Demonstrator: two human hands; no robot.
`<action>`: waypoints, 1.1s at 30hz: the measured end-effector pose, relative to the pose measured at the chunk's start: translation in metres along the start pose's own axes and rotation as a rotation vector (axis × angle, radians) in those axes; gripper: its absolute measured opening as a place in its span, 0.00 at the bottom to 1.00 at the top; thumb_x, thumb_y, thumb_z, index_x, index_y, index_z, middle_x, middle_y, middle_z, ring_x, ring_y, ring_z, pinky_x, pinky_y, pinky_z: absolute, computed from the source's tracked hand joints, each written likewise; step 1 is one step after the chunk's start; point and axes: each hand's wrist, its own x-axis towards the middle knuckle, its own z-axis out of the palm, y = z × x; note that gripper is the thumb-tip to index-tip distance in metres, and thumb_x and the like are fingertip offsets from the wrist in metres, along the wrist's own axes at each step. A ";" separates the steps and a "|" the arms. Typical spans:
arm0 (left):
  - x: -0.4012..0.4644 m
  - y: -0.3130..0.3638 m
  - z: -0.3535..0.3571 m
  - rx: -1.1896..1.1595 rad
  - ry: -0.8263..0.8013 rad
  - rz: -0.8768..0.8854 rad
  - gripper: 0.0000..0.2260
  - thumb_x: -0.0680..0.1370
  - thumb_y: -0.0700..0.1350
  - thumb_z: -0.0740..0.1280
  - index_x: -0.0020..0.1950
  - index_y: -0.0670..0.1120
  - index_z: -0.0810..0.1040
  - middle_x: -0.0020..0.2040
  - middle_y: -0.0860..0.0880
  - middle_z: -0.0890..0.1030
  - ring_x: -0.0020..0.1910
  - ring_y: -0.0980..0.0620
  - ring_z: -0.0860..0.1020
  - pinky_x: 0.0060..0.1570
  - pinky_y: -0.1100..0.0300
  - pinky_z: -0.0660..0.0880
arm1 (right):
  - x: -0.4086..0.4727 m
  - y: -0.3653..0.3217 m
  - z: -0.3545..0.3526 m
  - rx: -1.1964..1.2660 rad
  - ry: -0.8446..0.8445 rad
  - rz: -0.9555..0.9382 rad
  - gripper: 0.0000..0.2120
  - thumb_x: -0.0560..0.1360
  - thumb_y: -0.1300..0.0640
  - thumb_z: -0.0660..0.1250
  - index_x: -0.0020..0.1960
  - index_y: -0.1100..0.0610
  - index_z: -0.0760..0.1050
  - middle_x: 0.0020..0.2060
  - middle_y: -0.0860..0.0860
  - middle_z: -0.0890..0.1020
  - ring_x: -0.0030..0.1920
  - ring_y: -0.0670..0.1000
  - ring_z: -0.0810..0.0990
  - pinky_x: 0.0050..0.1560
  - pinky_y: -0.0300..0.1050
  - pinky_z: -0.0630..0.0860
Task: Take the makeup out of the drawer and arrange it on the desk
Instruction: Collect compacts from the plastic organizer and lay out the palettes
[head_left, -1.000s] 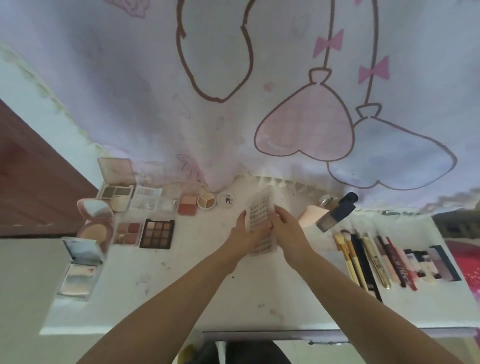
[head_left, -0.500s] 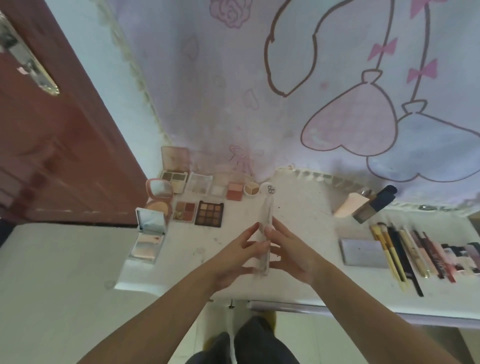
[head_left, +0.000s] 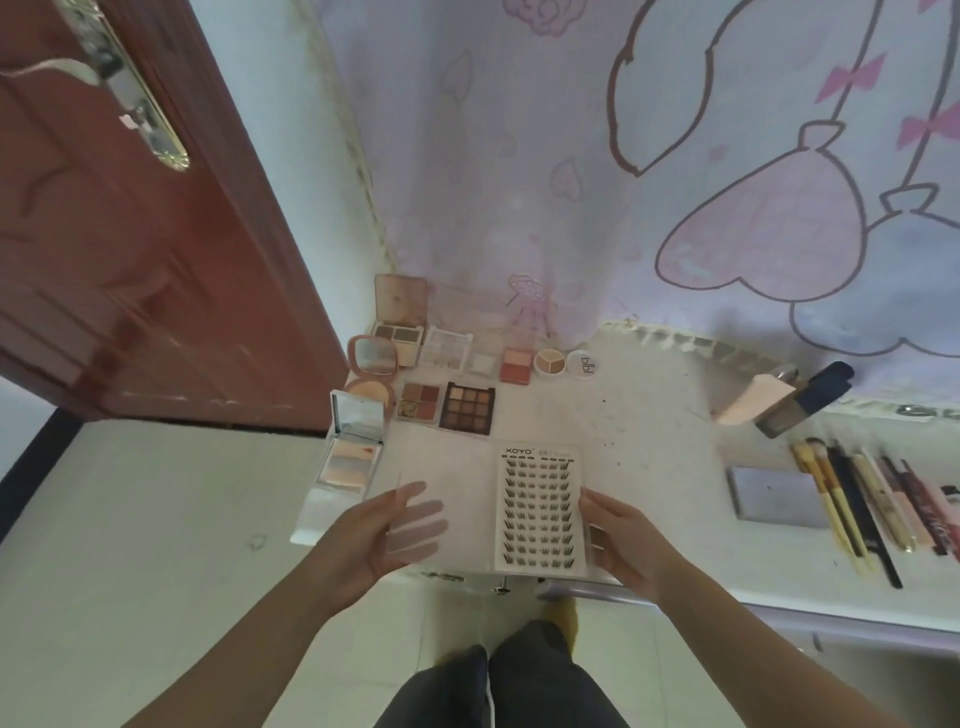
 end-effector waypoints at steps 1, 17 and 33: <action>-0.001 -0.003 -0.006 0.006 0.066 0.020 0.15 0.78 0.44 0.63 0.63 0.41 0.74 0.58 0.38 0.80 0.55 0.38 0.80 0.46 0.49 0.81 | 0.002 0.004 0.006 -0.142 0.053 -0.016 0.12 0.80 0.58 0.59 0.61 0.57 0.77 0.51 0.56 0.84 0.51 0.57 0.83 0.52 0.56 0.80; 0.018 -0.009 -0.006 1.111 0.695 0.385 0.16 0.79 0.43 0.62 0.66 0.42 0.73 0.52 0.45 0.74 0.51 0.47 0.73 0.55 0.54 0.70 | 0.032 0.014 0.048 -0.898 0.454 -0.190 0.18 0.78 0.52 0.62 0.68 0.53 0.69 0.52 0.51 0.80 0.44 0.48 0.79 0.40 0.35 0.74; 0.064 -0.058 0.171 1.299 0.067 0.677 0.11 0.78 0.40 0.62 0.60 0.45 0.74 0.48 0.50 0.73 0.47 0.52 0.72 0.50 0.60 0.70 | -0.034 -0.061 -0.117 -1.259 0.613 -0.210 0.12 0.79 0.59 0.59 0.60 0.56 0.76 0.58 0.55 0.76 0.57 0.54 0.76 0.58 0.41 0.68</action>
